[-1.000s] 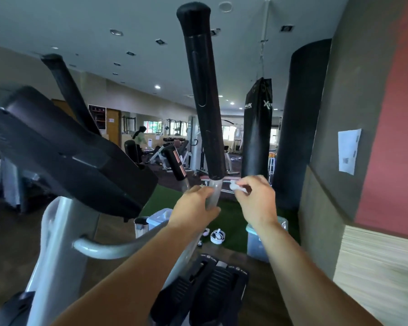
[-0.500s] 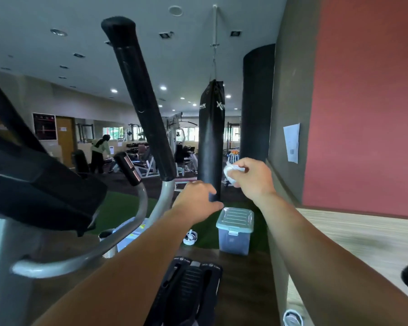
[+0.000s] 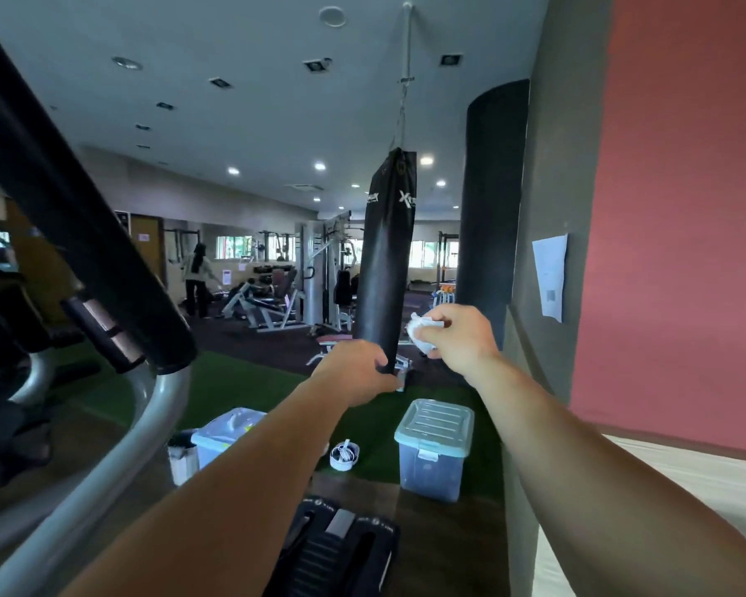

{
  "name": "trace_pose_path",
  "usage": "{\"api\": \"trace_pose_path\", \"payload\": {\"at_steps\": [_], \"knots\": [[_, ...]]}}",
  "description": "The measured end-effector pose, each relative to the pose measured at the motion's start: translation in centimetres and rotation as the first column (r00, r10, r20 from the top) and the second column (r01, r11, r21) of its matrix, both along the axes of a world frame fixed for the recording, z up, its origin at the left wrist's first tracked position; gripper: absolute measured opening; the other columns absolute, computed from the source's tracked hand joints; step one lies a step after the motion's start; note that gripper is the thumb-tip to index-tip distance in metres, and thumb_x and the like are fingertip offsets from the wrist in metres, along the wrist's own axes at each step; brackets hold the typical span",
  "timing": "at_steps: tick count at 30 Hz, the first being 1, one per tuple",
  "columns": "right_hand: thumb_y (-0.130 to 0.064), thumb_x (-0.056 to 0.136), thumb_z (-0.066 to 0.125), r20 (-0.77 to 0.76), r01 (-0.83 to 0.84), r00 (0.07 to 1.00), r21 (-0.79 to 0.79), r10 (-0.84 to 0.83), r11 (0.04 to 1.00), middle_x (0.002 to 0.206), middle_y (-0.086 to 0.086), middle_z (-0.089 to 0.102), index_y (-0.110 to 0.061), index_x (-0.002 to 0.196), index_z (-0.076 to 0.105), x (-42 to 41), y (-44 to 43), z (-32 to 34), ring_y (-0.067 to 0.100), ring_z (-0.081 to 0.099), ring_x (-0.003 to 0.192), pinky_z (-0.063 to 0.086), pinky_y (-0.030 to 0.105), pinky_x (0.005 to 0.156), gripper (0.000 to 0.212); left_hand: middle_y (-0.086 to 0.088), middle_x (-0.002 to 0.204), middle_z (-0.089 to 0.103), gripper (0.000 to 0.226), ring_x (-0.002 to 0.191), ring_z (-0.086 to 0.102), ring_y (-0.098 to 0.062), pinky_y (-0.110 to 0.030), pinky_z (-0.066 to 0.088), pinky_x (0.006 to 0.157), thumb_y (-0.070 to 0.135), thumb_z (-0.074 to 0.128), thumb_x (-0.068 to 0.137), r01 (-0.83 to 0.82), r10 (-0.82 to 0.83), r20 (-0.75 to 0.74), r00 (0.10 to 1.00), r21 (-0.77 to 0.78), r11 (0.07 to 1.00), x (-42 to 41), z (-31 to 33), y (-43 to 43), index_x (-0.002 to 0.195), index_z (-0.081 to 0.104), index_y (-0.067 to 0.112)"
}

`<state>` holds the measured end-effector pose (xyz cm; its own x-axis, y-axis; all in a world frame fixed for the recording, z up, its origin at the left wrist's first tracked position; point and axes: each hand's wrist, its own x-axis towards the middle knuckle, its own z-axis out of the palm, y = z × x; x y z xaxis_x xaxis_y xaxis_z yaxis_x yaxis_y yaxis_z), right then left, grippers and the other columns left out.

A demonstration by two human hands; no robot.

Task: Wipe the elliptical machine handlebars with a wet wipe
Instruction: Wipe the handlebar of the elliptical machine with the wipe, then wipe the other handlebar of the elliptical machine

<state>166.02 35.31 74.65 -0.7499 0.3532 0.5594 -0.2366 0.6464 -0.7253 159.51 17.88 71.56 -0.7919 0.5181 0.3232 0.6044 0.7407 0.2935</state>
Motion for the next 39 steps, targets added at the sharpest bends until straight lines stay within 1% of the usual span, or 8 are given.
{"api": "trace_pose_path", "payload": {"at_steps": [3, 9, 17, 21, 26, 33, 36, 39], "knots": [[-0.013, 0.08, 0.077, 0.019, -0.036, 0.999, -0.034, 0.037, 0.999, 0.076, -0.001, 0.069, -0.021, 0.075, 0.075, -4.2, 1.6, -0.4, 0.021, 0.071, 0.068, 0.063, 0.05, 0.068, 0.01, 0.001, 0.127, 0.066, 0.056, 0.117, 0.061, -0.022, -0.041, 0.051, 0.1, 0.057, 0.071, 0.084, -0.048, 0.049, 0.006, 0.999, -0.022, 0.999, -3.2, -0.3, 1.2, 0.127, 0.068, 0.021], [-0.012, 0.078, 0.077, -0.006, -0.128, 0.992, -0.099, 0.128, 0.987, 0.083, 0.008, 0.071, -0.021, 0.076, 0.075, -14.5, 2.9, -1.7, 0.02, 0.069, 0.066, 0.064, 0.036, 0.063, 0.009, -0.005, 0.104, 0.073, 0.043, 0.097, 0.068, -0.023, -0.042, 0.055, 0.09, 0.051, 0.074, 0.084, -0.112, 0.111, -0.021, 0.994, -0.042, 0.993, -10.4, -0.5, 1.6, 0.106, 0.075, 0.014], [-0.01, 0.083, 0.078, -0.029, -0.284, 0.959, -0.1, 0.282, 0.954, 0.087, 0.009, 0.072, -0.011, 0.085, 0.073, -26.2, 1.0, -0.2, 0.016, 0.066, 0.06, 0.053, 0.02, 0.048, 0.005, -0.004, 0.123, 0.069, 0.054, 0.111, 0.064, -0.023, -0.035, 0.052, 0.095, 0.053, 0.075, 0.084, -0.281, 0.279, -0.041, 0.959, -0.073, 0.957, -18.4, 2.0, -0.7, 0.123, 0.07, 0.015], [-0.018, 0.08, 0.078, -0.069, -0.409, 0.911, -0.03, 0.406, 0.912, 0.085, 0.012, 0.073, -0.013, 0.08, 0.073, -31.2, -2.0, 1.4, 0.03, 0.072, 0.071, 0.061, 0.041, 0.057, 0.007, -0.005, 0.125, 0.07, 0.055, 0.113, 0.065, -0.025, -0.038, 0.052, 0.098, 0.053, 0.074, 0.084, -0.405, 0.4, -0.08, 0.913, -0.059, 0.912, -20.0, 4.0, -3.5, 0.124, 0.071, 0.015], [-0.009, 0.083, 0.076, -0.146, -0.698, 0.715, -0.08, 0.684, 0.712, 0.09, 0.008, 0.071, -0.018, 0.083, 0.072, -34.6, -9.7, 4.6, 0.024, 0.071, 0.071, 0.059, 0.028, 0.056, 0.01, -0.008, 0.114, 0.073, 0.045, 0.11, 0.066, -0.03, -0.033, 0.052, 0.09, 0.048, 0.073, 0.087, -0.646, 0.63, -0.154, 0.761, -0.099, 0.757, -17.4, 7.7, -8.2, 0.114, 0.074, 0.013], [-0.042, 0.059, 0.079, -0.285, -0.948, 0.318, -0.094, 0.904, 0.303, 0.067, 0.002, 0.07, -0.023, 0.072, 0.072, -30.6, -22.0, 11.0, 0.018, 0.068, 0.061, 0.061, 0.058, 0.069, 0.024, -0.003, 0.113, 0.071, 0.04, 0.106, 0.066, -0.026, -0.03, 0.052, 0.087, 0.045, 0.074, 0.087, -0.937, 0.879, -0.342, 0.332, -0.01, 0.35, -5.1, 15.3, -14.7, 0.117, 0.073, 0.019], [-0.039, 0.072, 0.08, -0.334, -0.987, 0.153, 0.001, 0.93, 0.163, 0.074, 0.002, 0.073, -0.02, 0.075, 0.072, -25.1, -25.9, 13.2, 0.021, 0.069, 0.068, 0.063, 0.046, 0.07, 0.021, 0.001, 0.121, 0.068, 0.043, 0.109, 0.063, -0.021, -0.029, 0.048, 0.086, 0.046, 0.071, 0.089, -0.975, 0.896, -0.402, 0.187, 0.033, 0.219, 1.2, 17.8, -15.2, 0.124, 0.071, 0.022], [-0.028, 0.08, 0.081, -0.392, -0.999, -0.043, 0.018, 0.919, -0.039, 0.071, 0.01, 0.073, -0.015, 0.072, 0.071, -19.3, -27.8, 15.4, 0.024, 0.069, 0.062, 0.057, 0.04, 0.064, 0.018, 0.004, 0.124, 0.064, 0.038, 0.118, 0.055, -0.018, -0.033, 0.046, 0.091, 0.052, 0.066, 0.091, -0.988, 0.822, -0.553, 0.141, -0.028, 0.151, 5.2, 20.4, -13.8, 0.123, 0.07, 0.031]]}}
